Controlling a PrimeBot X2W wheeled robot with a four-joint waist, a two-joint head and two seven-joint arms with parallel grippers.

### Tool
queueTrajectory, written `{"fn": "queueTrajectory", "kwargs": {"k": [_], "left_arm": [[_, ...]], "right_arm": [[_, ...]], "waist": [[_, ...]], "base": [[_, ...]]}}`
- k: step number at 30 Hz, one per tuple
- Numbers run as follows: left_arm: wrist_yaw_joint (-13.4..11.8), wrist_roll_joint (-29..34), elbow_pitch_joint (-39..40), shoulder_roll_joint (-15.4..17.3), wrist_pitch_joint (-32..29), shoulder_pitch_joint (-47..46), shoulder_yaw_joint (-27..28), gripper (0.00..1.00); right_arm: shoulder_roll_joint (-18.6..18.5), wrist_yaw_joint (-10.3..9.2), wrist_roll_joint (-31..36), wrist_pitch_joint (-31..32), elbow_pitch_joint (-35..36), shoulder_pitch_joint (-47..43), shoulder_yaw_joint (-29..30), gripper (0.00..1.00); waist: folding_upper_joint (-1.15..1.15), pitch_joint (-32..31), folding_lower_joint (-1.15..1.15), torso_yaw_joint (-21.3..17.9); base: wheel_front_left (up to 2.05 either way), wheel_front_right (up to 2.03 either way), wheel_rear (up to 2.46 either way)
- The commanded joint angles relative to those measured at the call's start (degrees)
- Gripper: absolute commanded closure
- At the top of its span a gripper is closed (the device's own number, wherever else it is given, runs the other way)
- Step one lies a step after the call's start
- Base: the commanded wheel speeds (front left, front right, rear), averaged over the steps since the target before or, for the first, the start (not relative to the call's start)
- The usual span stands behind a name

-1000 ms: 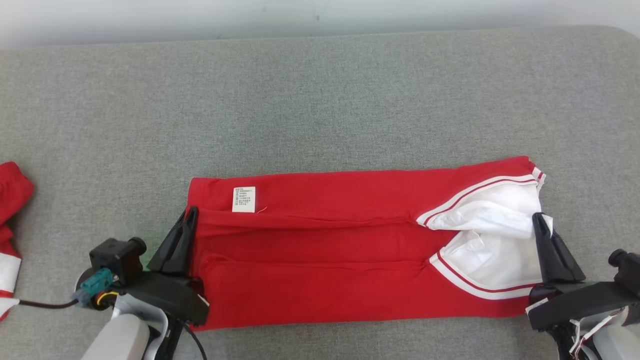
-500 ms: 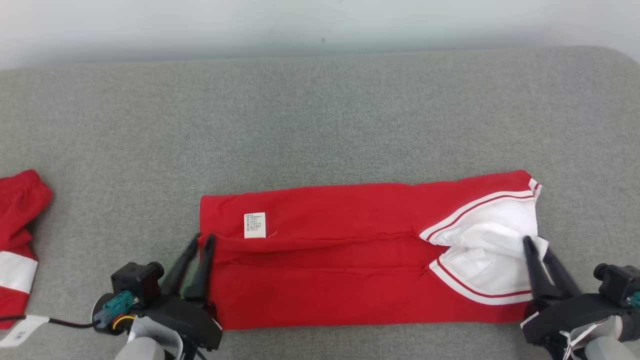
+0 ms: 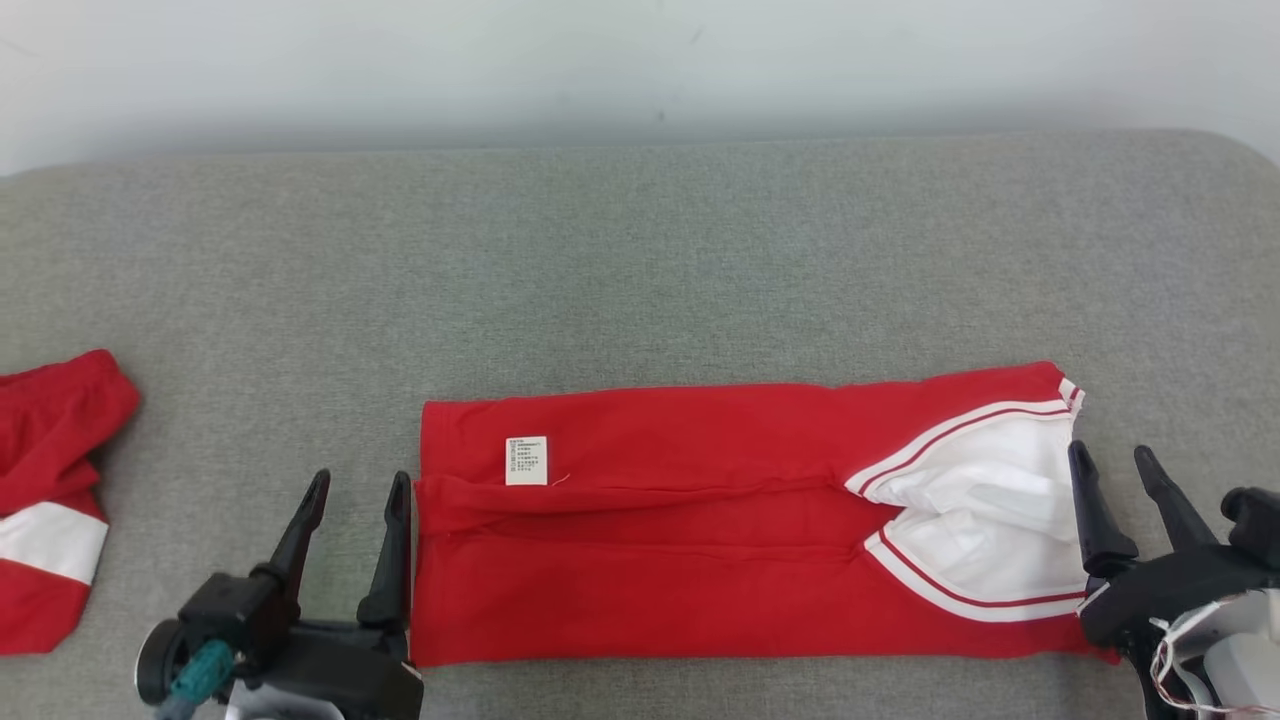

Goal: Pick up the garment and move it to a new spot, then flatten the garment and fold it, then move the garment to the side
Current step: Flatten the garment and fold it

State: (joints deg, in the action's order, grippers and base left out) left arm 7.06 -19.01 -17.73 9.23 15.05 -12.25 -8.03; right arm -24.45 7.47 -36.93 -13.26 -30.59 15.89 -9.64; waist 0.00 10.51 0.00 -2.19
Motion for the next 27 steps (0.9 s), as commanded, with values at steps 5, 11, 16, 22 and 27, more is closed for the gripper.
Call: {"fn": "queueTrajectory", "kwargs": {"k": [5, 11, 16, 22, 27], "left_arm": [[0.2, 4.8, 3.4, -3.0, 0.2, 4.6, 4.0, 0.0], [0.4, 7.4, 4.8, -5.2, 0.2, 8.6, 6.1, 0.0], [0.4, 8.3, 4.3, -6.0, 0.2, 10.4, 6.3, 0.0], [0.4, 8.7, 4.3, -6.3, 0.2, 11.3, 7.3, 0.0], [0.4, 8.1, 4.4, -6.4, 0.2, 11.4, 7.4, 0.0]], "right_arm": [[0.5, 0.07, 3.9, 3.4, -6.8, 3.3, -1.6, 0.0], [1.8, 0.07, 7.6, 4.3, -13.9, 4.8, -1.5, 0.0], [3.4, 0.07, 7.7, 6.0, -18.2, 5.7, -2.1, 0.0], [4.6, 0.07, 6.8, 8.2, -21.6, 6.1, -3.4, 0.0], [5.3, 0.08, 5.0, 9.7, -22.2, 5.2, -4.7, 0.9]], "waist": [[0.0, -1.8, 0.0, 1.9], [0.0, -2.7, 0.0, 3.1], [0.0, -2.9, 0.0, 3.6], [0.0, -3.1, 0.0, 3.8], [0.0, -3.4, 0.0, 4.0]], "base": [[0.0, 0.0, 0.0], [0.0, 0.0, 0.0], [0.0, 0.0, 0.0], [0.0, 0.0, 0.0], [0.0, 0.0, 0.0]]}}
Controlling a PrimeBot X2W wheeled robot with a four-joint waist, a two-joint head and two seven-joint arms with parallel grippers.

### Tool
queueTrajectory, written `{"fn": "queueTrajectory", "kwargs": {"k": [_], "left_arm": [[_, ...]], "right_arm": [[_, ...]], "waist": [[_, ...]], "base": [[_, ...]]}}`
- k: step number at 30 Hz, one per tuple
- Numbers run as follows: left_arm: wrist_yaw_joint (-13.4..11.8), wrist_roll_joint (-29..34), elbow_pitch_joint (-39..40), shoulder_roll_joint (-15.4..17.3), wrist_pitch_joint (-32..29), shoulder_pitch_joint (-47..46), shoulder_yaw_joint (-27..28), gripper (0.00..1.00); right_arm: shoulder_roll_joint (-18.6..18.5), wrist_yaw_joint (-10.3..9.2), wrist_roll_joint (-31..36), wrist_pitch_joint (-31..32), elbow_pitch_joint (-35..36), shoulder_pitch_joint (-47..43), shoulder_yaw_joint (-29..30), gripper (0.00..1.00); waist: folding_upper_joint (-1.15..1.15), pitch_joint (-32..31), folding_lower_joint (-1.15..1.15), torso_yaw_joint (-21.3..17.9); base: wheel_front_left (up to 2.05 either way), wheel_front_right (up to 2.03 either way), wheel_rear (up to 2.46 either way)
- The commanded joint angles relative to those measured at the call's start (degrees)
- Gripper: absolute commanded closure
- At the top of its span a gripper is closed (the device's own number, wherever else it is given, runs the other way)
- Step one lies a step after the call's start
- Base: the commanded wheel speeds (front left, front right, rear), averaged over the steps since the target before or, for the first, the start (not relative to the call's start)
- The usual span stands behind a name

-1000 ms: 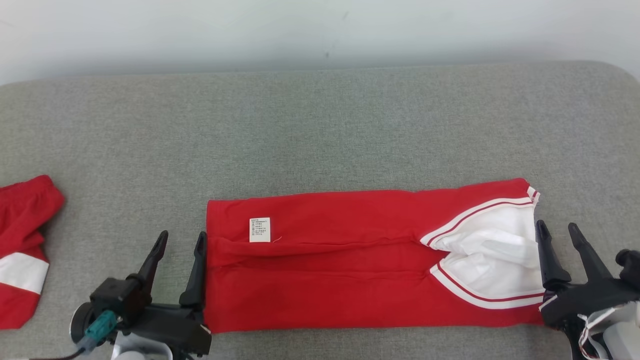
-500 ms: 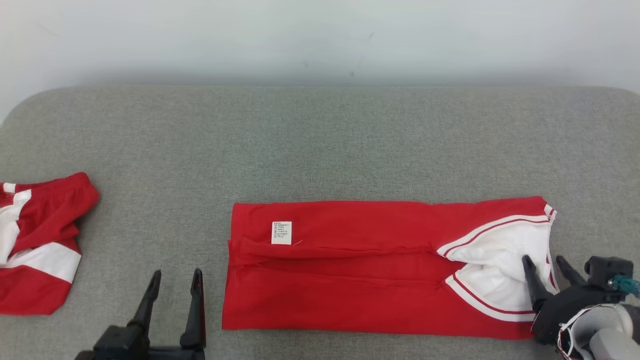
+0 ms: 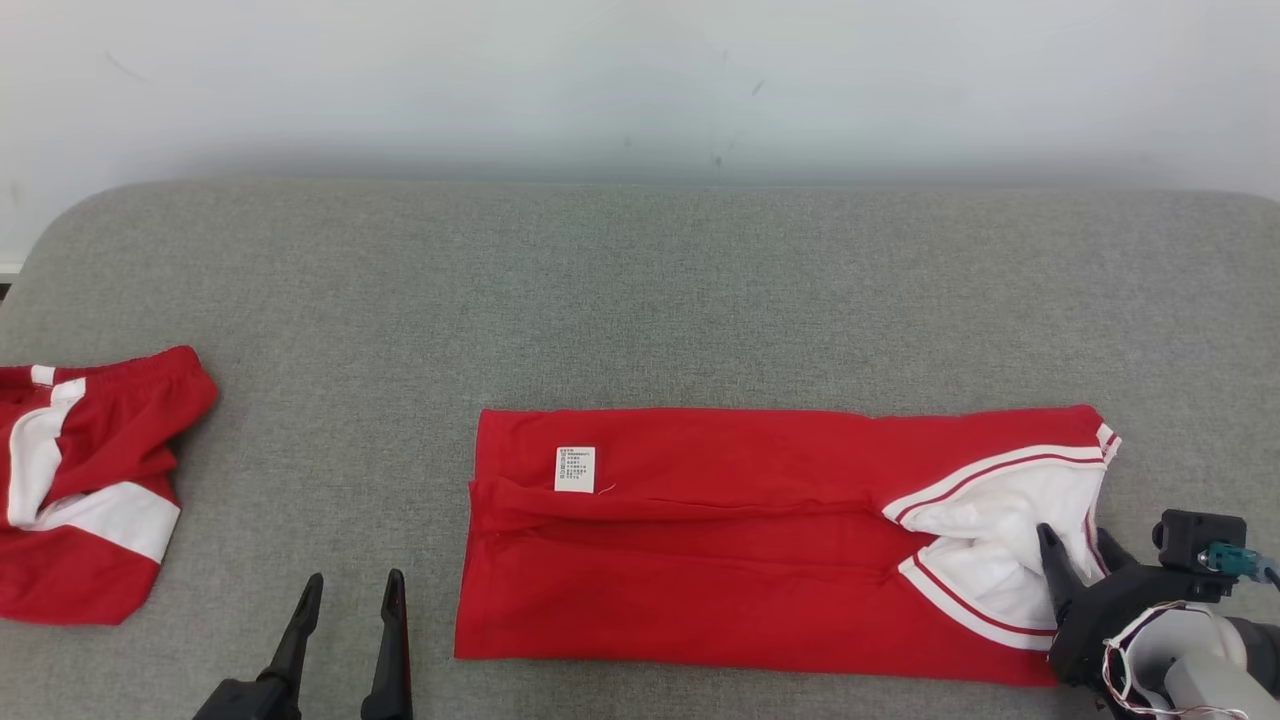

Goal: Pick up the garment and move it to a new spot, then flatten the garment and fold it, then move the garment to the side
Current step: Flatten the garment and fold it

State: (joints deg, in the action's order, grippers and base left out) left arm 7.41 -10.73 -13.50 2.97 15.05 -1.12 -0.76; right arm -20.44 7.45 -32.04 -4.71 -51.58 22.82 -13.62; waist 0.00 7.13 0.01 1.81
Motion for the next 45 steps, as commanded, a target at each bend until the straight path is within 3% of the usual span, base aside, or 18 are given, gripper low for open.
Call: {"fn": "queueTrajectory", "kwargs": {"k": [1, 7, 16, 20, 26, 32, 40, 45], "left_arm": [[0.1, -0.5, 0.2, -0.1, 0.2, 0.5, 0.0, 0.0], [0.0, -1.3, 0.2, -0.1, 0.2, 1.4, 0.3, 0.0], [-0.4, -1.8, 0.1, -0.1, 0.2, 2.2, 0.4, 0.0], [-0.4, -2.2, -0.1, -0.1, 0.2, 2.5, 0.5, 0.0], [-0.7, -2.5, -0.3, -0.1, 0.2, 2.6, 1.2, 0.0], [-0.6, -2.4, -0.7, -0.1, 0.2, 1.7, 1.4, 0.0], [-0.5, -2.6, -1.4, -0.1, 0.2, 1.1, 0.7, 0.0], [-0.4, -2.7, -1.7, -0.1, 0.2, 0.8, 0.2, 0.0]], "right_arm": [[1.3, 0.09, -0.2, 1.2, -1.1, -2.0, -1.0, 1.0], [-0.8, -0.03, -1.5, -0.5, -1.4, -2.5, -1.5, 1.0], [-8.4, -0.01, 1.0, -4.6, -3.6, -1.0, 1.9, 1.0], [-9.6, -0.01, 0.3, -5.0, -2.5, -0.7, 3.0, 1.0], [-7.6, 0.0, -1.0, -4.0, 5.4, -1.3, 2.5, 1.0], [-4.5, 0.0, -5.0, -0.1, 19.7, -4.6, 1.2, 1.0], [1.3, 0.01, -7.7, 6.9, 39.2, -10.2, -1.3, 1.0], [4.8, 0.01, -7.0, 9.6, 45.3, -11.3, -3.0, 1.0]], "waist": [[0.0, -0.1, -0.01, 0.0], [0.0, -0.7, -0.01, -0.4], [0.0, -1.7, -0.01, -1.7], [0.0, -1.8, -0.01, -2.6], [0.0, -1.8, -0.01, -4.4], [0.0, -1.7, -0.01, -5.2], [0.0, -1.7, -0.01, -4.5], [0.0, -1.6, -0.01, -3.5]], "base": [[0.0, 0.0, 0.0], [0.0, 0.0, 0.0], [0.0, 0.0, 0.0], [0.0, 0.0, 0.0], [0.0, 0.0, 0.0], [0.0, 0.0, 0.0], [0.0, 0.0, 0.0], [0.0, 0.0, 0.0]]}}
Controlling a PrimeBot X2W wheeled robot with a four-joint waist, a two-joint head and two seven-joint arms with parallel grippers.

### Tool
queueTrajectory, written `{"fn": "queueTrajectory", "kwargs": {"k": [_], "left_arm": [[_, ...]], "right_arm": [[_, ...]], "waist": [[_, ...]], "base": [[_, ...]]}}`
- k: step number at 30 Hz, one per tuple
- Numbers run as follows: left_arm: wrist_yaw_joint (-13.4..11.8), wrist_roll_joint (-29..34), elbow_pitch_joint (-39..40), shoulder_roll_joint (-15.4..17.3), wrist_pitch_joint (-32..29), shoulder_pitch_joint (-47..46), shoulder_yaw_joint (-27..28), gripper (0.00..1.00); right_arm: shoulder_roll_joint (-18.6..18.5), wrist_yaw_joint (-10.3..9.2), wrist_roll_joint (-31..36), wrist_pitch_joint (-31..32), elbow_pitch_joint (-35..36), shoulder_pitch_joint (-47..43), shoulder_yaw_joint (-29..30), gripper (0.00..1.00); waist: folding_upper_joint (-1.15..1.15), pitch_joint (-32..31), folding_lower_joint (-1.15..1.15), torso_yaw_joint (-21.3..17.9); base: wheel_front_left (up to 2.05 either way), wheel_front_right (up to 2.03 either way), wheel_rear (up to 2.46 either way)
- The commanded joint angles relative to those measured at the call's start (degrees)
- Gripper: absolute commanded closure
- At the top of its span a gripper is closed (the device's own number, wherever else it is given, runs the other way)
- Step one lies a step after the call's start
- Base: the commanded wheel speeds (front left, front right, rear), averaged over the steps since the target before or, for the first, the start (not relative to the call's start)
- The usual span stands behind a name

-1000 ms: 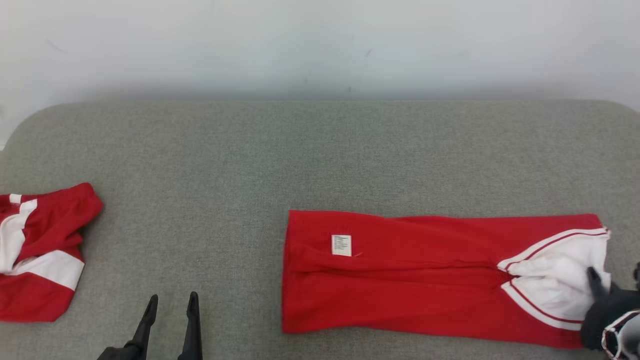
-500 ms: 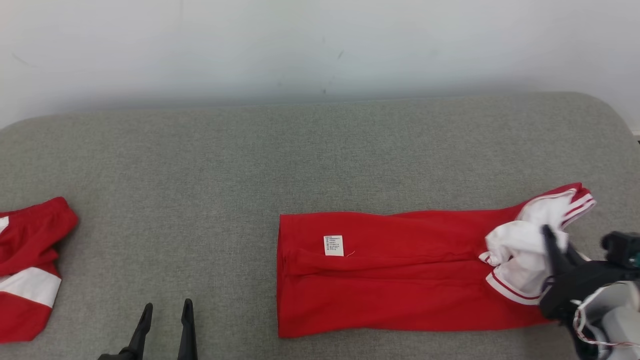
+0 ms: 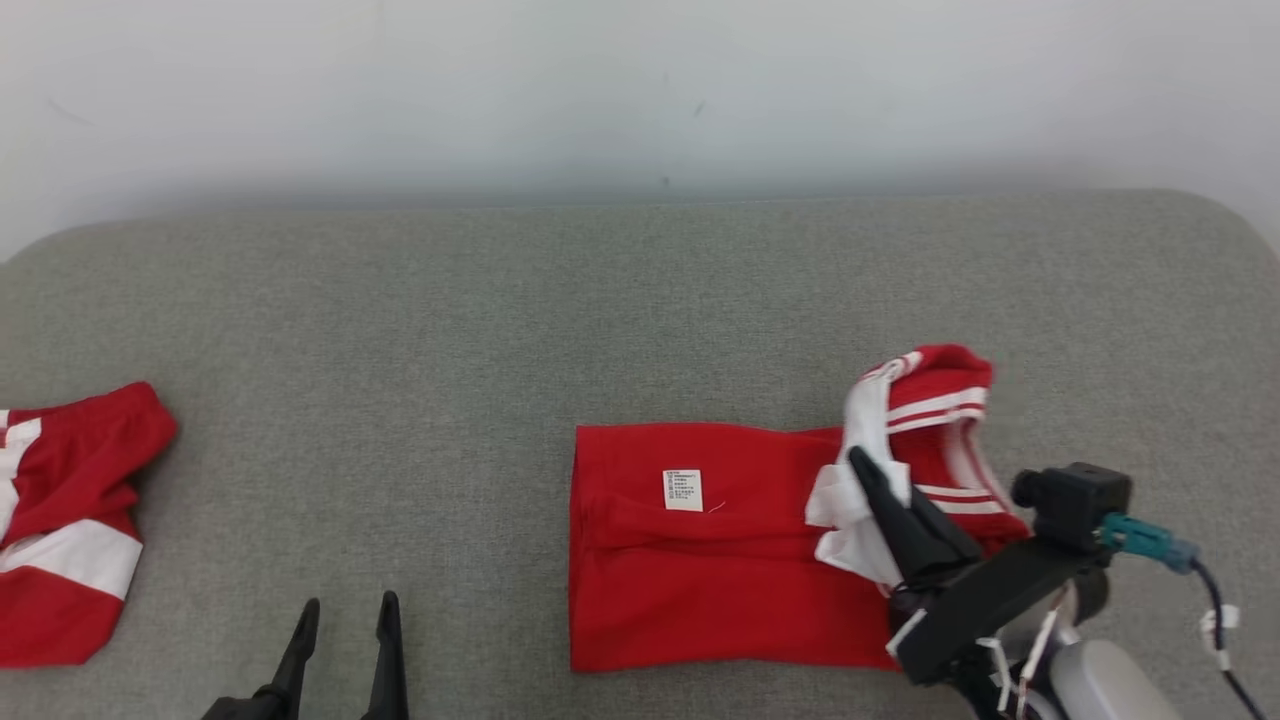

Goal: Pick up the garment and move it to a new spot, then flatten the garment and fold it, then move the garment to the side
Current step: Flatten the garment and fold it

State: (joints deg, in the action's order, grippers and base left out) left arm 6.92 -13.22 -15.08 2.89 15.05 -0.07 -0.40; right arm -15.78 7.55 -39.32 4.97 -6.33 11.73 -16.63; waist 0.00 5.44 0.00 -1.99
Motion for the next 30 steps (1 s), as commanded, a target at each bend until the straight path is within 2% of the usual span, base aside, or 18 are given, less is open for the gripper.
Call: {"fn": "queueTrajectory", "kwargs": {"k": [1, 5, 10, 23, 27, 28, 29, 30], "left_arm": [[0.1, -0.3, -0.2, 0.0, 0.2, -0.3, -0.3, 0.0], [0.0, -0.4, -1.0, 0.0, 0.2, -1.4, -1.6, 0.0], [-0.1, -1.0, -2.0, 0.0, 0.2, -2.7, -3.2, 0.0], [-0.8, -3.2, -3.7, 0.0, 0.2, -3.6, -6.3, 0.0], [-1.1, -3.5, -3.9, 0.0, 0.2, -3.4, -6.7, 0.0], [-1.1, -3.5, -4.0, 0.0, 0.2, -3.4, -6.8, 0.0], [-1.1, -3.6, -4.0, 0.0, 0.2, -3.4, -6.8, 0.0], [-1.2, -3.6, -4.0, 0.0, 0.2, -3.3, -6.7, 0.0]], "right_arm": [[0.9, -0.09, 0.6, 0.4, 0.9, -0.2, -0.4, 1.0], [4.1, -0.09, 2.7, 1.7, 0.8, 0.8, -2.5, 1.0], [7.3, -0.09, 5.6, 1.0, -2.4, 2.7, -4.3, 1.0], [11.7, -0.09, 11.5, -5.5, -19.6, 10.1, -8.0, 1.0], [12.4, -0.09, 11.2, -6.9, -24.1, 11.7, -9.4, 1.0], [12.6, -0.09, 11.2, -7.2, -24.8, 12.1, -10.2, 0.67], [12.7, -0.09, 10.6, -7.3, -25.5, 12.3, -10.8, 0.0], [12.7, -0.09, 10.1, -8.0, -25.7, 12.6, -11.2, 0.0]], "waist": [[0.0, 0.1, 0.0, 0.5], [0.0, 0.2, 0.0, 2.1], [0.0, 0.4, 0.0, 4.3], [0.0, 0.7, 0.0, 7.9], [0.0, 0.4, 0.0, 8.4], [0.0, 0.4, 0.0, 8.5], [0.0, 0.3, 0.0, 8.5], [0.0, 0.3, 0.0, 8.5]], "base": [[0.0, 0.0, 0.0], [0.0, 0.0, 0.0], [0.0, 0.0, 0.0], [0.0, 0.0, 0.0], [0.0, 0.0, 0.0], [0.0, 0.0, 0.0], [0.0, 0.0, 0.0], [0.0, 0.0, 0.0]]}}
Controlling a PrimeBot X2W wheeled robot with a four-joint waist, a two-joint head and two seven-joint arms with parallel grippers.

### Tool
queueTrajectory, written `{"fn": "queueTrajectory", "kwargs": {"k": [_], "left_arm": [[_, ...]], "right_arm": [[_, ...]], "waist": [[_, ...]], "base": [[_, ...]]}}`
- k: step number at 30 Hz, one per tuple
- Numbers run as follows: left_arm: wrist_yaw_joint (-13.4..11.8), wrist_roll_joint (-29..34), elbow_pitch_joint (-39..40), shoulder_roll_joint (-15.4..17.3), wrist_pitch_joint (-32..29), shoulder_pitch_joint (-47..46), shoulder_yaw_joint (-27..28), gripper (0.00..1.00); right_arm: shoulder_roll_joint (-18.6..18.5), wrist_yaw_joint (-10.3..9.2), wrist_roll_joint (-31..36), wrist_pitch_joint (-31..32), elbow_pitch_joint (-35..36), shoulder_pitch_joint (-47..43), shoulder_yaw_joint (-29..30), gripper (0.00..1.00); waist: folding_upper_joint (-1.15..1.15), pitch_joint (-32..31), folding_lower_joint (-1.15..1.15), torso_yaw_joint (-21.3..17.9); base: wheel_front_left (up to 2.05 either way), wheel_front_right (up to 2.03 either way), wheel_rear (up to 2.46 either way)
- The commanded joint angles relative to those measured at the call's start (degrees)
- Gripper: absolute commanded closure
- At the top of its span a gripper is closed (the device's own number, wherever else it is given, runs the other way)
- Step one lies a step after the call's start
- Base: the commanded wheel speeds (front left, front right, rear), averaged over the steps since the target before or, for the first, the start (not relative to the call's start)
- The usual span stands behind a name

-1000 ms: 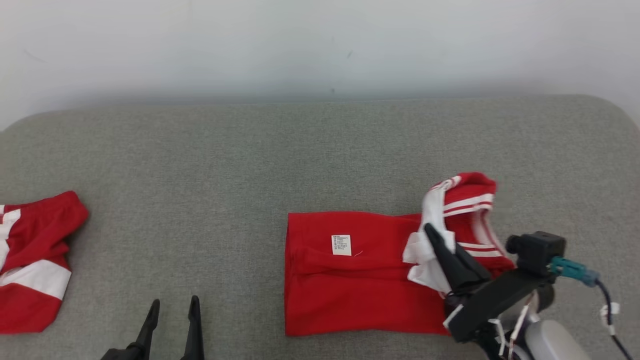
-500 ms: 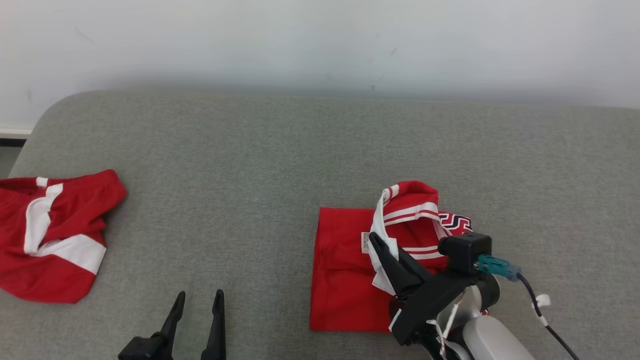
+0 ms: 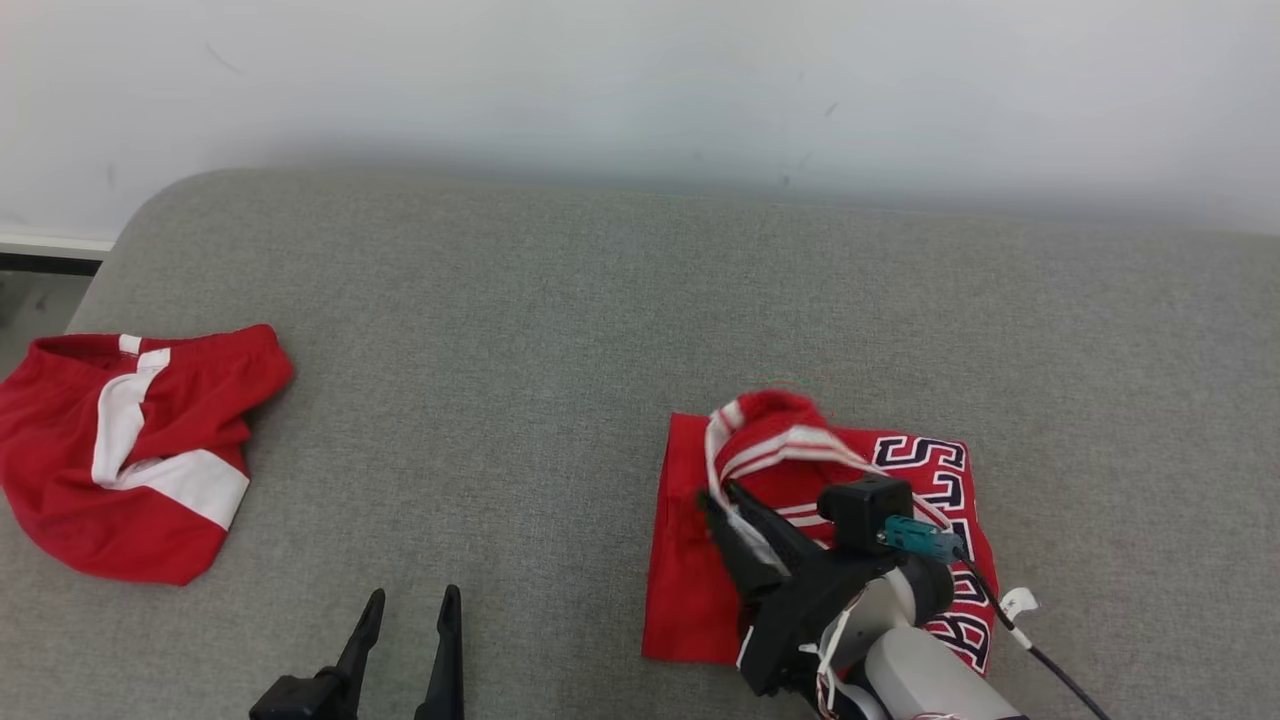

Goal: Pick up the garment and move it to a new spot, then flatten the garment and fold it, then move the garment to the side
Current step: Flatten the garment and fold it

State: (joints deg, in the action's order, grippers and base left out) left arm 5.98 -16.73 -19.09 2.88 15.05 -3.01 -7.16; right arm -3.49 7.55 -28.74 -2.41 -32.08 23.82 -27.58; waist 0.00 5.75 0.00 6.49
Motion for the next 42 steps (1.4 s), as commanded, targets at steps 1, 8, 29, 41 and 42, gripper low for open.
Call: {"fn": "queueTrajectory", "kwargs": {"k": [1, 8, 29, 41, 42], "left_arm": [[-0.3, -0.2, 0.0, 0.0, 0.2, -0.3, 0.1, 0.0], [-0.3, -0.2, 0.0, 0.0, 0.2, 0.2, 0.7, 0.0], [-0.1, 2.1, 2.0, 0.0, 0.2, 2.0, 5.1, 0.0], [0.2, 1.7, 1.5, 0.0, 0.2, 2.8, 4.4, 0.0], [0.2, 1.7, 1.5, 0.0, 0.2, 2.9, 4.4, 0.0]], "right_arm": [[0.4, -0.09, -0.7, -1.0, -0.1, 0.9, -0.5, 0.0], [-3.2, -0.09, -4.1, -5.5, 5.5, 2.0, -3.3, 0.0], [-11.3, -0.09, -1.5, -3.7, 19.2, -11.7, 11.6, 0.0], [-7.6, -0.09, -0.7, -0.9, 11.1, -8.1, 9.3, 0.0], [-7.4, -0.09, -0.7, -0.7, 10.0, -7.7, 9.3, 0.0]], "waist": [[0.0, -0.1, 0.0, 0.0], [0.0, -0.3, 0.0, -1.1], [0.0, -1.2, 0.0, -3.6], [0.0, -2.2, 0.0, -0.8], [0.0, -2.3, 0.0, -0.5]], "base": [[0.0, 0.0, 0.0], [0.0, 0.0, 0.0], [0.0, 0.0, 0.0], [0.0, 0.0, 0.0], [0.0, 0.0, 0.0]]}}
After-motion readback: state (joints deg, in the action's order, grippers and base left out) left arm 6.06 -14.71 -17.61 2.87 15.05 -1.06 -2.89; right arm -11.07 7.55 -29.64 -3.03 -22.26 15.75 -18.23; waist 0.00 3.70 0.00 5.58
